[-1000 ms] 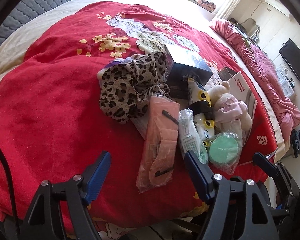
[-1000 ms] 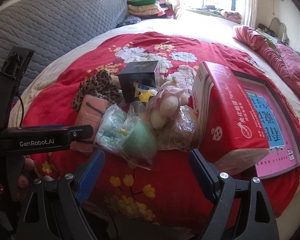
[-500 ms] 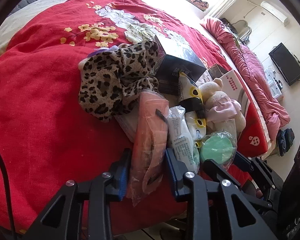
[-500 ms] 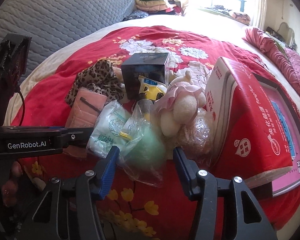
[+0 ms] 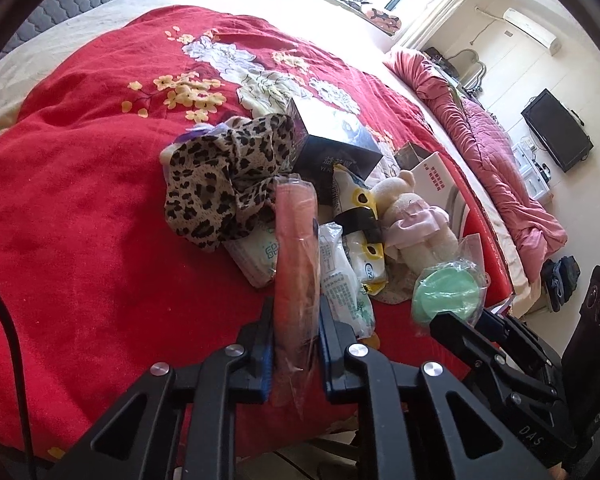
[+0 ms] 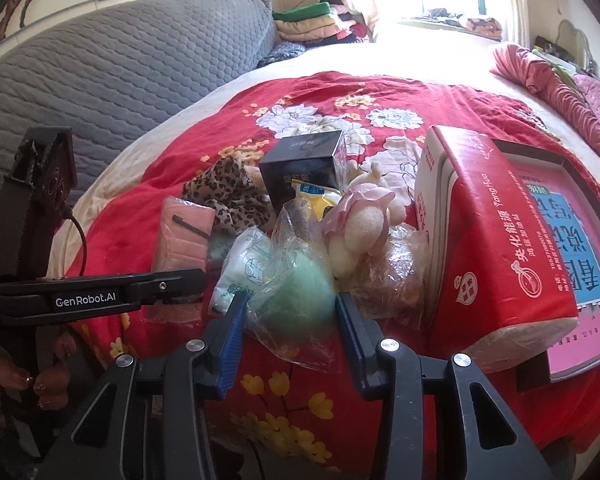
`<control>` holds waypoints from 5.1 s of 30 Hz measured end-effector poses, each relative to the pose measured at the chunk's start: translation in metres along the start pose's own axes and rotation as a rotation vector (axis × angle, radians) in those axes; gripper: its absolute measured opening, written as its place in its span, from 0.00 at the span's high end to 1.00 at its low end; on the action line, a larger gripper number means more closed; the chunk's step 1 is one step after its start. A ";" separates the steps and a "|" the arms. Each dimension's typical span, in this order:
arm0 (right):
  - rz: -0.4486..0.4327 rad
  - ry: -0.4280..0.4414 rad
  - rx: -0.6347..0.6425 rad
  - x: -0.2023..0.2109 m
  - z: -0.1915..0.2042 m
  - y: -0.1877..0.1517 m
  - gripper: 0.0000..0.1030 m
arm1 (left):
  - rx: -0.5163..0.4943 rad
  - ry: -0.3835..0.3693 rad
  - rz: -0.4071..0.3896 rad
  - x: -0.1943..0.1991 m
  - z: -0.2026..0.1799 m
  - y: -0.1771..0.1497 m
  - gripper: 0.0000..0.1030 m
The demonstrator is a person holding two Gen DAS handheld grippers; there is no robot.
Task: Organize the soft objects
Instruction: 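Grasp the pink bagged pouch with the left tool while the right tool grasps the green sponge bag, then carry the pink pouch and green sponge bag with both tools over the pink tray, then lower both items into the pink tray and open both tools, then move both open tools back over the pile of items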
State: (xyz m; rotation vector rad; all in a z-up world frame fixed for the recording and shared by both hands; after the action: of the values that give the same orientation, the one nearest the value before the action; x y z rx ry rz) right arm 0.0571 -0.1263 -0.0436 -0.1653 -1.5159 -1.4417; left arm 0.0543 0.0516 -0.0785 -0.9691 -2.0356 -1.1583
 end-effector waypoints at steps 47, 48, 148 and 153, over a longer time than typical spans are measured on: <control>-0.459 -0.423 -0.312 0.179 -0.180 0.005 0.56 | -0.475 -0.076 -0.012 -0.026 -0.279 0.015 0.83; -0.458 -0.432 -0.319 0.180 -0.187 0.003 0.56 | -0.481 -0.079 -0.005 -0.030 -0.283 0.015 0.83; -0.312 -0.572 -0.518 0.163 -0.270 -0.028 0.24 | -0.527 0.026 0.131 -0.067 -0.306 0.000 0.25; -0.329 -0.553 -0.482 0.169 -0.251 -0.019 0.24 | -0.502 0.044 0.097 -0.055 -0.294 0.006 0.22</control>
State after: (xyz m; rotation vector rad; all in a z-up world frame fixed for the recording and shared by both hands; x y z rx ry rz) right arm 0.0966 -0.4220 0.0112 -0.6786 -1.6449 -2.1398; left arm 0.1307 -0.2232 0.0110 -1.2463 -1.6699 -1.6613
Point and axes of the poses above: each gripper's, at about its wrist camera, not at the fingertips, and x roughly against the way its jaws point, z to its left, y to its top, the point moved 2 cm from there along -x, roughly the way its jaws point
